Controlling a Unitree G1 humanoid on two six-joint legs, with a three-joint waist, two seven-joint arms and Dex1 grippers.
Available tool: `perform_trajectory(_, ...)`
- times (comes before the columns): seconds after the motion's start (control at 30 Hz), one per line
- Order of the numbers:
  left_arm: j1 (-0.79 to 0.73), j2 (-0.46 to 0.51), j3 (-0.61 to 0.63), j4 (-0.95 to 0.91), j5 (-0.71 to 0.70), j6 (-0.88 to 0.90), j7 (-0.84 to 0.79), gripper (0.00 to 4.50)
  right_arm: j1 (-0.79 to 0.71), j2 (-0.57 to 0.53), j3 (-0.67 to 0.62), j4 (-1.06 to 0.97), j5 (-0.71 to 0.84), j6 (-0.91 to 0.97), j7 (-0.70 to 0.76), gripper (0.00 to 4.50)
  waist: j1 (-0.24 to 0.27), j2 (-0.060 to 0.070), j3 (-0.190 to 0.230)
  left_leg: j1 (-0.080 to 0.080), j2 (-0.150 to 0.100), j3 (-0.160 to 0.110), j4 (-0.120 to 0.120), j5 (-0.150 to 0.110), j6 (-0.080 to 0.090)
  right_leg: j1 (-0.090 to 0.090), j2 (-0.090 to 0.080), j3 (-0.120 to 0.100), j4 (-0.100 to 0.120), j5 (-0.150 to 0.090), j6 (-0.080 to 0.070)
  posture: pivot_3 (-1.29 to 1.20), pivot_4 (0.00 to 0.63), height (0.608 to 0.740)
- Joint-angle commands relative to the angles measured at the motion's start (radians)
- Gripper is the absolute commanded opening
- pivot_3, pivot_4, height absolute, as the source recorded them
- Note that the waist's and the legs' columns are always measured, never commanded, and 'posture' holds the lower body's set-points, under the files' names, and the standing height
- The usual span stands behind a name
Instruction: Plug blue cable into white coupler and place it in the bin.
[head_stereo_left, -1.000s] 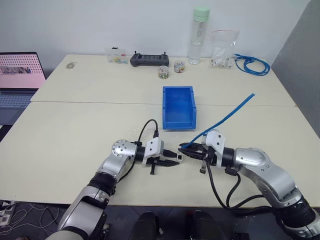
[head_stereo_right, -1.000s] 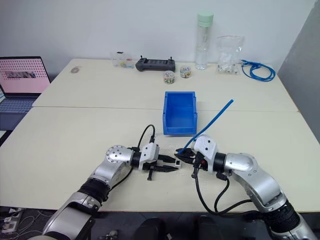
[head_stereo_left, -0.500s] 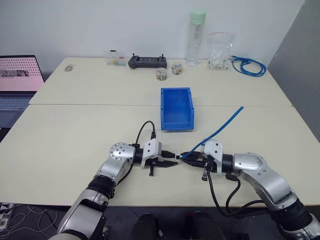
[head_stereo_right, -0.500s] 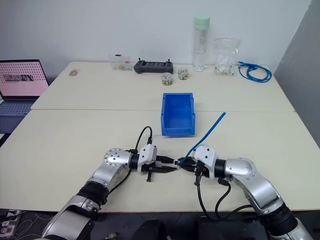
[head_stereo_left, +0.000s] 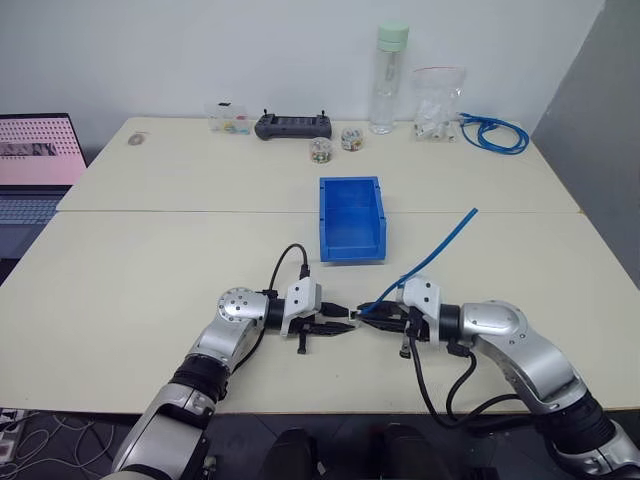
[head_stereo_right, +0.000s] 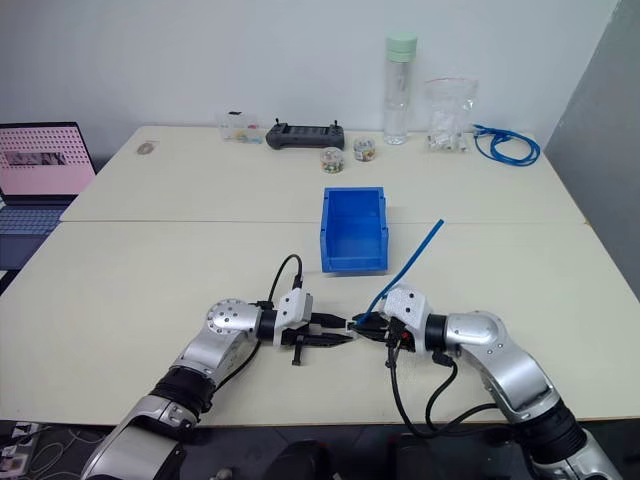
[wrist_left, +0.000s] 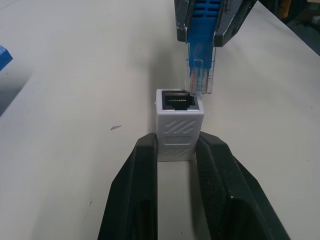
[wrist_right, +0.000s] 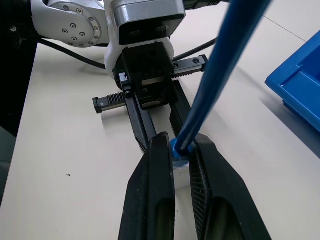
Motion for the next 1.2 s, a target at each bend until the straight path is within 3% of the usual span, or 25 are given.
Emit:
perform_trajectory(0.03, 0.026, 0.022, -0.013, 0.007, 0.042, 0.021, -0.005, 0.76, -0.027, 0.007, -0.002, 0.015, -0.015, 0.001, 0.011, 0.14, -0.001, 0.0, 0.0, 0.0, 0.0, 0.0, 0.0, 0.0, 0.0, 0.0, 0.0, 0.0, 0.0, 0.0, 0.0, 0.0, 0.15, 0.74)
perform_trajectory(1.07, 0.026, 0.001, -0.014, -0.012, 0.051, 0.038, 0.02, 0.76, -0.102, 0.01, 0.137, 0.191, -0.198, -0.101, 0.125, 0.14, -0.002, 0.0, -0.004, 0.002, 0.0, 0.0, -0.001, 0.0, 0.0, 0.001, 0.0, 0.0, 0.0, 0.0, 0.0, 0.0, 0.15, 0.74)
perform_trajectory(1.2, 0.037, 0.005, -0.013, -0.02, 0.053, 0.035, 0.017, 0.76, -0.152, -0.009, 0.164, 0.224, -0.235, -0.05, 0.155, 0.14, -0.003, -0.001, -0.008, 0.006, 0.0, 0.0, -0.001, 0.0, 0.0, 0.004, 0.0, 0.0, 0.0, -0.001, 0.0, 0.0, 0.15, 0.74)
